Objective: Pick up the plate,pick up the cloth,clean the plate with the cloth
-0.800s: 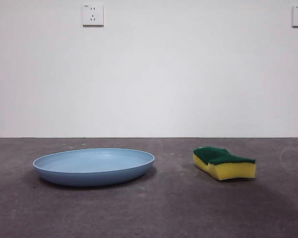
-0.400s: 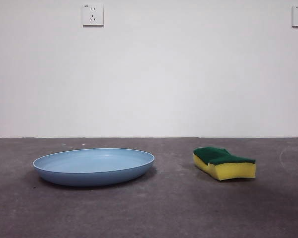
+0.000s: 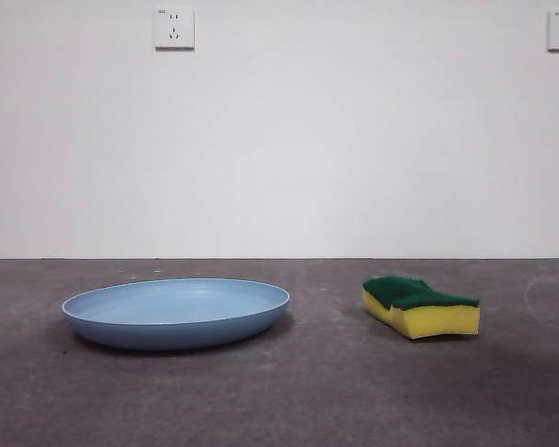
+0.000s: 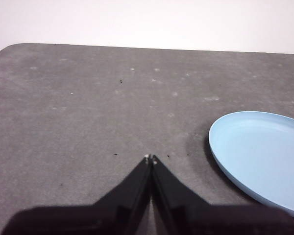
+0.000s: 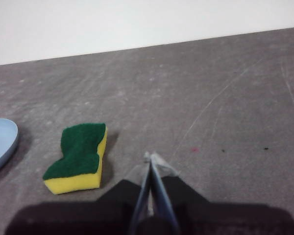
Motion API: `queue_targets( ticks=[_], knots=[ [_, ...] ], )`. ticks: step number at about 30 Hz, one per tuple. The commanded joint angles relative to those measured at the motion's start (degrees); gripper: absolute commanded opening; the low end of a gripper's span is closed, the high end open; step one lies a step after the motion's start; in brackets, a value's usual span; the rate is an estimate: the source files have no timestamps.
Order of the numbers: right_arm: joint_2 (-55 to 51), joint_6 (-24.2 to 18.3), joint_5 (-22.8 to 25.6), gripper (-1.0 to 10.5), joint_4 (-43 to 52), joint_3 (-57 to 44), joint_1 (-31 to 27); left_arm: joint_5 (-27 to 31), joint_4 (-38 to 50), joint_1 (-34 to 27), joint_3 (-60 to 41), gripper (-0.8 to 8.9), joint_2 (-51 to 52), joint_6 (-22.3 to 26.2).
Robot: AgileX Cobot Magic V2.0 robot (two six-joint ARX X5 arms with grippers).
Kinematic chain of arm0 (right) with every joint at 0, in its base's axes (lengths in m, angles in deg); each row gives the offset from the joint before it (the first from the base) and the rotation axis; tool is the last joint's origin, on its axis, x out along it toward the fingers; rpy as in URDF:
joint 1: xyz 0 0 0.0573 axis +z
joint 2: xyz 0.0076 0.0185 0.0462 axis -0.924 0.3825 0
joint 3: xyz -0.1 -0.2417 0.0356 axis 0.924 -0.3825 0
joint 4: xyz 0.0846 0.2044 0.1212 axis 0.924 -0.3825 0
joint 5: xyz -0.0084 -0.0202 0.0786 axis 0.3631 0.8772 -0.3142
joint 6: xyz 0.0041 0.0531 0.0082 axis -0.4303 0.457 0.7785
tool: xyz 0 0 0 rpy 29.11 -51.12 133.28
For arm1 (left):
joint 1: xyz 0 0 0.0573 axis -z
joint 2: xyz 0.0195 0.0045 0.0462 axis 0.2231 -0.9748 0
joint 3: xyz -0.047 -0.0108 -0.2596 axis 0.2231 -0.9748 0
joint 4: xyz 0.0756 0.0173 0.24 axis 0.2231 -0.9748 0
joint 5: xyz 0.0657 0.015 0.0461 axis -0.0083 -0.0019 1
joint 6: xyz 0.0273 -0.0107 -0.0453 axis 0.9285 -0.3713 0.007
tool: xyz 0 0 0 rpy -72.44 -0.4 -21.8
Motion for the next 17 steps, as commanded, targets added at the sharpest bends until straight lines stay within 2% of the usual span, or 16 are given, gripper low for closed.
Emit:
queue_targets(
  ticks=[1, 7, 17],
  knots=[
    [-0.2, 2.3, -1.2, 0.0, -0.3, -0.7, 0.0, 0.0, 0.3, -0.2, -0.8, -0.03, 0.2, -0.2],
    [-0.2, 3.3, 0.8, 0.0, -0.3, -0.7, 0.0, 0.0, 0.3, -0.2, -0.8, -0.03, 0.2, -0.2],
    [-0.2, 3.4, 0.6, 0.0, -0.3, -0.7, 0.0, 0.0, 0.3, -0.2, -0.8, -0.03, 0.2, -0.2]
  ],
)
